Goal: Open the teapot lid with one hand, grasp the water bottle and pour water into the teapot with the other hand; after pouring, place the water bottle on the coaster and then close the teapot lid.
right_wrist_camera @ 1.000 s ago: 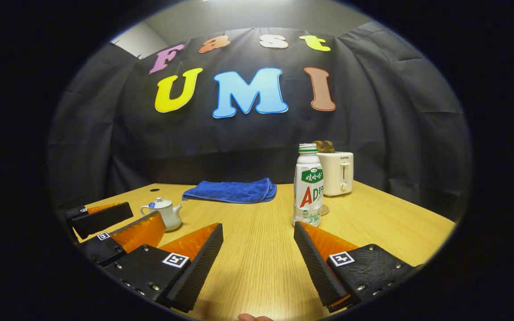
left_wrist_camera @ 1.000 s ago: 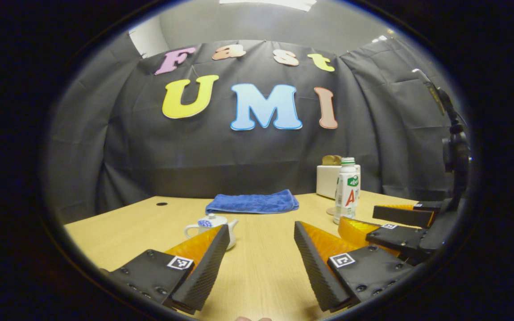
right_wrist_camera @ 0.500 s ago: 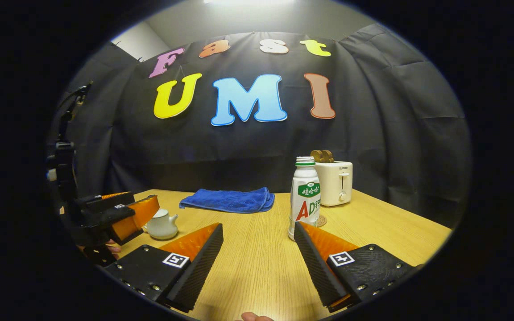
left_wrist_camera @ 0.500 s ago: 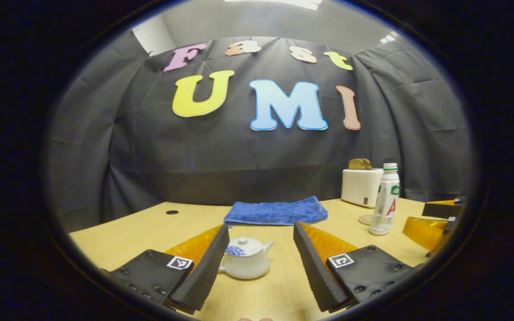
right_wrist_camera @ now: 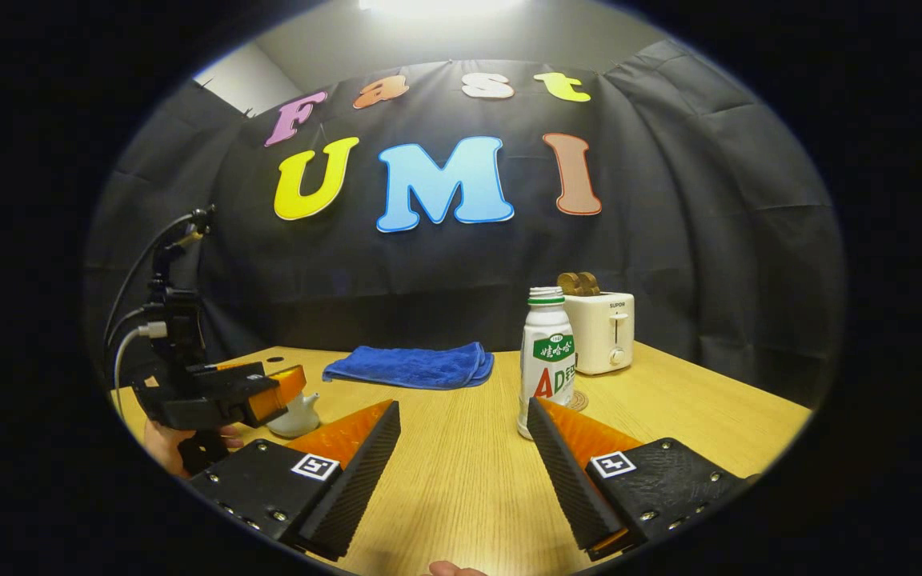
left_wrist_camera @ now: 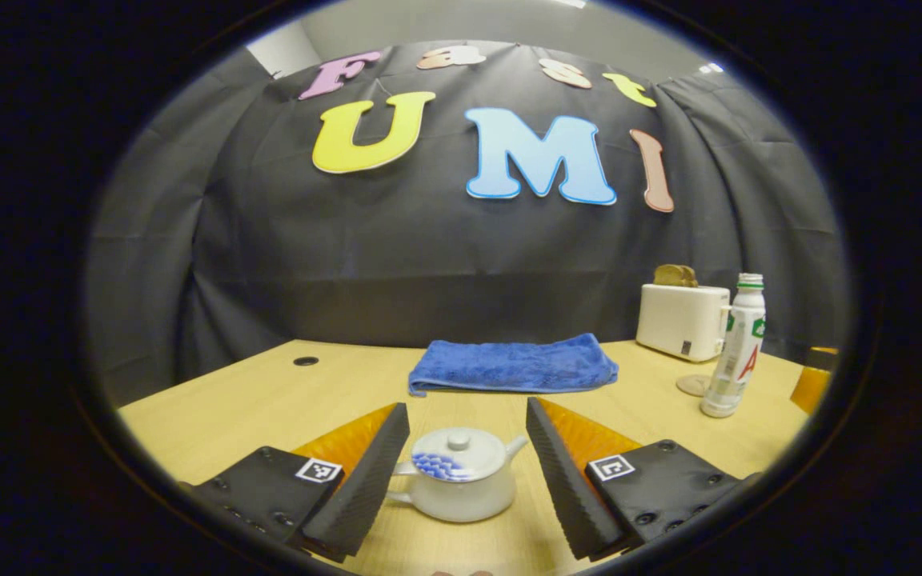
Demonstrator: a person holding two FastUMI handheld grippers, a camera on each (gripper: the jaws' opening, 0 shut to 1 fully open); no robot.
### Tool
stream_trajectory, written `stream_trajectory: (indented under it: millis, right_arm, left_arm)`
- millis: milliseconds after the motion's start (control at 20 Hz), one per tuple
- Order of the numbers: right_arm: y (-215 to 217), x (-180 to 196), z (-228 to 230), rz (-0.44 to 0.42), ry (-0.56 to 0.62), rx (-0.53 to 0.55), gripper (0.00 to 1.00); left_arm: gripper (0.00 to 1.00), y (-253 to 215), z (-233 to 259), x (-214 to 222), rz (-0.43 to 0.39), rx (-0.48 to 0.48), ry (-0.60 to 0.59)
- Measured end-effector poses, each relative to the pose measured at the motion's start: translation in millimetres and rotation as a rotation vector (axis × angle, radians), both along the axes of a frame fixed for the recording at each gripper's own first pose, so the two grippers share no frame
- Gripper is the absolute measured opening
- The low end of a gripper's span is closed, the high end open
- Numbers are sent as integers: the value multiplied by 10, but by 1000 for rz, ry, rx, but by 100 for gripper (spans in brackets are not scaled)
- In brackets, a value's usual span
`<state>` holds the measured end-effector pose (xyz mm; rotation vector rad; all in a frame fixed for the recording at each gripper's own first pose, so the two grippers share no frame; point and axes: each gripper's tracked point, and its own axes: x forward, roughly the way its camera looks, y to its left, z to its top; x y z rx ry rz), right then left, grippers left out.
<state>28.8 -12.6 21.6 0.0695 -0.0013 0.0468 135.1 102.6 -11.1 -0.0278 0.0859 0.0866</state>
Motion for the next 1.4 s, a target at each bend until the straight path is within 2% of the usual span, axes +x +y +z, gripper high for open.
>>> stream_trajectory:
  millis: [250, 350, 400, 450, 550, 650, 750, 800, 850, 1000, 1250, 1400]
  right_arm:
    - [-44, -13, -30, -6, 3, 24, 98]
    - [-63, -20, -24, -8, -1, 25, 99]
    - [-69, -20, -6, -8, -2, 24, 99]
    - [-67, -27, -12, -5, -2, 23, 99]
    - [-78, -33, 2, -2, -4, 29, 99]
    - [-104, -38, 23, -6, -11, 38, 99]
    - [-143, -20, 20, -14, -14, 30, 99]
    - [-154, 16, 0, -13, -3, 19, 99]
    - [-142, 53, -69, -3, 19, 4, 98]
    - [-210, 159, -75, -11, 34, -26, 99]
    - [-555, 434, 116, -88, -16, -90, 99]
    - [-733, 651, 97, -121, 12, -64, 99]
  left_arm:
    - [99, 0, 26, 29, -2, 3, -17]
    - [81, 21, 19, 56, 4, 14, -14]
    - [76, 28, 20, 76, 3, 17, -5]
    - [76, 29, -26, 107, -2, 17, 17]
    - [64, 83, -115, 136, 14, 5, 66]
    - [53, 121, -114, 165, 23, -5, 66]
    - [50, 175, -128, 224, 34, 1, 63]
    - [33, 159, -101, 178, 33, 14, 67]
    - [34, 154, -91, 182, 35, 26, 69]
    - [18, 127, -53, 169, 37, 44, 59]
    - [18, 146, 8, 130, 22, 10, 45]
    - [18, 109, 265, 28, 16, -2, -15]
